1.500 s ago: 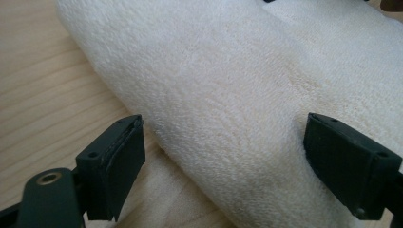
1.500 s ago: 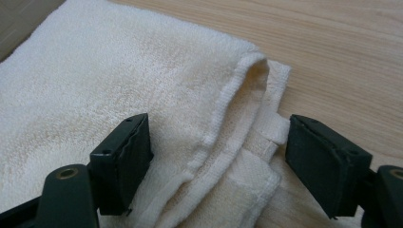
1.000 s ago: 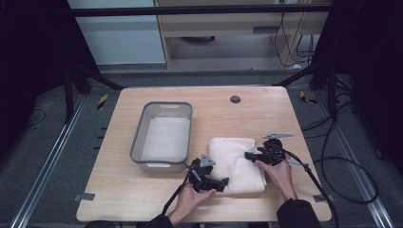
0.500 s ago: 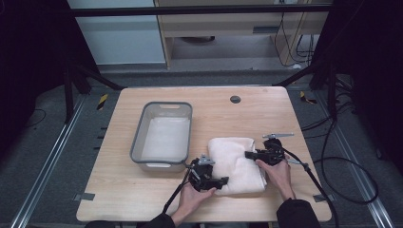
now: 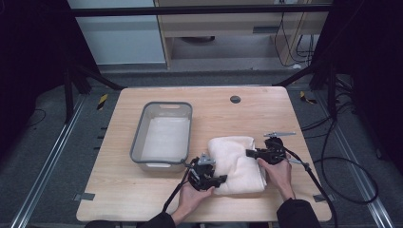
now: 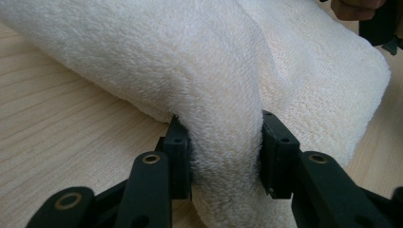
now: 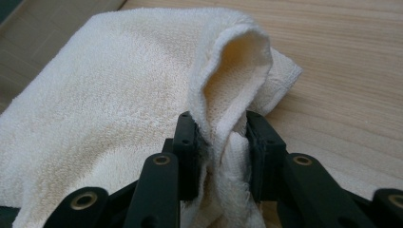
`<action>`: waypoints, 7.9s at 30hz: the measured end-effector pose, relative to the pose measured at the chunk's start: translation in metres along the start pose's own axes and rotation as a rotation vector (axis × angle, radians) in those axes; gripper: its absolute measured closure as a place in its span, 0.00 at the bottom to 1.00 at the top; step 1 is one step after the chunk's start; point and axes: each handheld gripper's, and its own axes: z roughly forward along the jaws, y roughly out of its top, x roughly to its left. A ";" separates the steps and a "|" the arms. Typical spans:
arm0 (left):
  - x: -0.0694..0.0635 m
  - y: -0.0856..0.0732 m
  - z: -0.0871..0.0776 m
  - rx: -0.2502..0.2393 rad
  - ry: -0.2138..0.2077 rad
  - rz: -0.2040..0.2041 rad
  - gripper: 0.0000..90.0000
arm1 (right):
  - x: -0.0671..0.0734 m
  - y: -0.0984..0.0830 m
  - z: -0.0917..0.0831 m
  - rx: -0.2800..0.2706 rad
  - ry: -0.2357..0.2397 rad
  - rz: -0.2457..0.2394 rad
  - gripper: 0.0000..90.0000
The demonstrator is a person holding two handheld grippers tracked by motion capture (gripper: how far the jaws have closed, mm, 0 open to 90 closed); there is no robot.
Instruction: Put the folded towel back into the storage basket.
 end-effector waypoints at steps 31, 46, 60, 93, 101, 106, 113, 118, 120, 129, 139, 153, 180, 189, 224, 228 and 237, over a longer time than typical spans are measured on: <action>-0.012 0.013 -0.039 -0.103 0.015 0.105 0.68 | 0.029 0.015 -0.045 -0.157 0.031 -0.049 0.77; -0.019 0.023 -0.056 -0.148 0.034 0.146 0.68 | 0.043 0.025 -0.061 -0.216 0.023 -0.084 0.77; -0.021 0.030 -0.068 -0.174 0.048 0.161 0.68 | 0.054 0.036 -0.065 -0.239 0.009 -0.108 0.77; -0.006 0.053 -0.121 -0.280 0.069 0.152 0.68 | 0.099 0.081 -0.076 -0.332 0.012 -0.184 0.76; -0.002 0.055 -0.130 -0.298 0.077 0.154 0.68 | 0.106 0.089 -0.075 -0.341 0.015 -0.189 0.76; 0.002 0.056 -0.136 -0.311 0.087 0.153 0.68 | 0.113 0.095 -0.073 -0.346 0.011 -0.201 0.76; 0.007 0.056 -0.144 -0.320 0.102 0.151 0.68 | 0.121 0.102 -0.068 -0.346 0.011 -0.213 0.76; 0.012 0.056 -0.152 -0.329 0.112 0.143 0.68 | 0.128 0.108 -0.063 -0.345 0.019 -0.217 0.76; 0.014 0.055 -0.155 -0.332 0.116 0.139 0.68 | 0.131 0.111 -0.061 -0.345 0.021 -0.221 0.76; 0.025 0.056 -0.170 -0.347 0.128 0.118 0.68 | 0.145 0.122 -0.052 -0.348 0.027 -0.231 0.76; 0.037 0.053 -0.186 -0.366 0.151 0.103 0.68 | 0.166 0.135 -0.041 -0.350 0.017 -0.254 0.76; 0.058 0.049 -0.207 -0.371 0.186 0.060 0.68 | 0.190 0.150 -0.018 -0.347 0.022 -0.268 0.76; 0.094 0.037 -0.234 -0.344 0.233 0.004 0.68 | 0.222 0.160 0.026 -0.331 0.036 -0.255 0.76; 0.104 0.032 -0.239 -0.322 0.255 -0.003 0.68 | 0.229 0.160 0.041 -0.323 0.039 -0.247 0.76; 0.150 0.013 -0.201 -0.150 0.301 -0.031 0.68 | 0.219 0.135 0.112 -0.233 -0.044 -0.203 0.76; 0.153 0.011 -0.196 -0.140 0.303 -0.029 0.68 | 0.216 0.131 0.115 -0.227 -0.045 -0.189 0.76; 0.156 0.009 -0.186 -0.118 0.321 -0.025 0.68 | 0.209 0.126 0.123 -0.220 -0.059 -0.187 0.76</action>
